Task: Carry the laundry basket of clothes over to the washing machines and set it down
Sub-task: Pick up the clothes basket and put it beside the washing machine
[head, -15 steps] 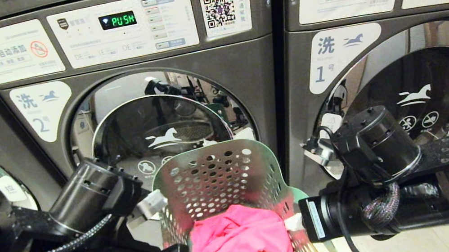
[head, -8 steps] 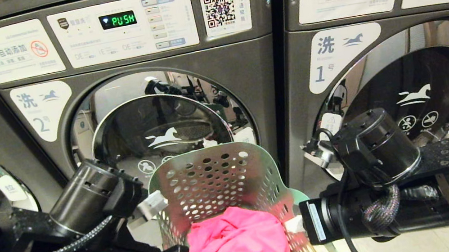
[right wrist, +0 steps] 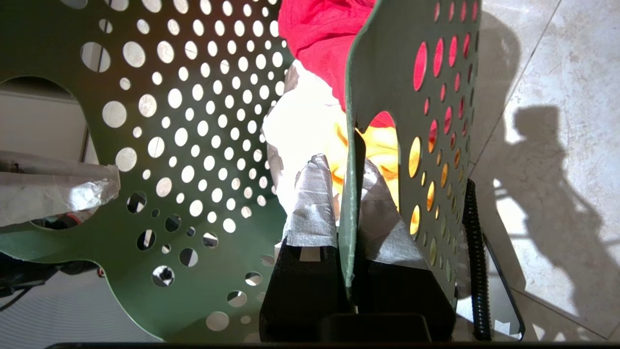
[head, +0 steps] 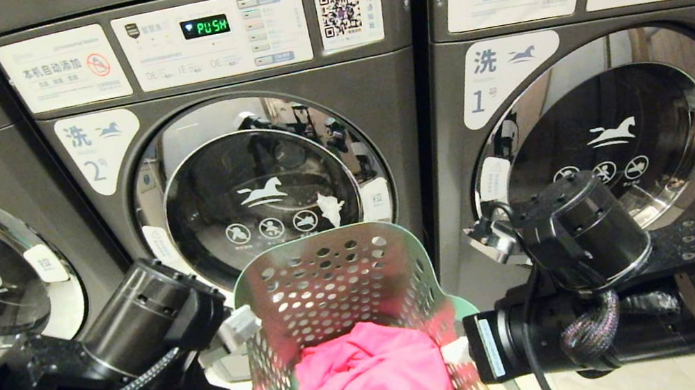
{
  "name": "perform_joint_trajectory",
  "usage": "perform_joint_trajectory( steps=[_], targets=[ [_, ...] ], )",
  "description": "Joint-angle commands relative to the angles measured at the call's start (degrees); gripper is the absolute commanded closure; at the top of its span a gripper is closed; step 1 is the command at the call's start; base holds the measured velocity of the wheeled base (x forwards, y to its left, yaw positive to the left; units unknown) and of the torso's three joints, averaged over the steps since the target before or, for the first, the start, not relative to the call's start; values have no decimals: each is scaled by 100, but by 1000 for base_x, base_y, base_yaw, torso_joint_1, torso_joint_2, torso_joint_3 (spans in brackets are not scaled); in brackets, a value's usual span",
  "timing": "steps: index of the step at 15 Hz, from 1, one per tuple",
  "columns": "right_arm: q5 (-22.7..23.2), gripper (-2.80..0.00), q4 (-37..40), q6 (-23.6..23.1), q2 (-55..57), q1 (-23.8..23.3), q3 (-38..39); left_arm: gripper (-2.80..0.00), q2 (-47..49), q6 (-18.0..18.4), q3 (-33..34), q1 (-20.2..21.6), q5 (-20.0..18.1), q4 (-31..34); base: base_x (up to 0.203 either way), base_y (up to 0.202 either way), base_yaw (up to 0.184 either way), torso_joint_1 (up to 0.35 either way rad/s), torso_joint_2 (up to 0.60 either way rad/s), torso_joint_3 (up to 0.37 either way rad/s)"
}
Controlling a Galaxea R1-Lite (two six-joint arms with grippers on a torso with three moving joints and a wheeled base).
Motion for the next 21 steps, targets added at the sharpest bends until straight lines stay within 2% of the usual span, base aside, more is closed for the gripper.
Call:
perform_joint_trajectory(
  steps=[1, 3, 8, 11, 17, 21],
  targets=[
    [-2, 0, -11, 32, 17, -12, -6, 0, 49, -24, -22, 5, 10, 4, 0, 0, 0, 0, 0, 0],
    [-10, 0, -9, 39, 17, -108, 10, 0, 87, -31, -140, 10, 29, -24, 0, 0, 0, 0, 0, 0],
    [-204, 0, -28, 40, -5, -691, 23, 0, 254, -15, -442, 1, 7, -44, 0, 0, 0, 0, 0, 0],
    [-205, 0, -21, 40, -221, -1018, 208, 0, 669, -15, -855, -76, -5, -45, 0, 0, 0, 0, 0, 0],
    [-188, 0, -17, 83, -704, -1779, 451, 0, 1771, -22, -1920, -514, -32, -47, 0, 0, 0, 0, 0, 0],
    [-201, 0, -13, 60, -844, -2100, 574, 0, 2674, -21, -2903, -705, -45, -44, 0, 0, 0, 0, 0, 0]
  ],
)
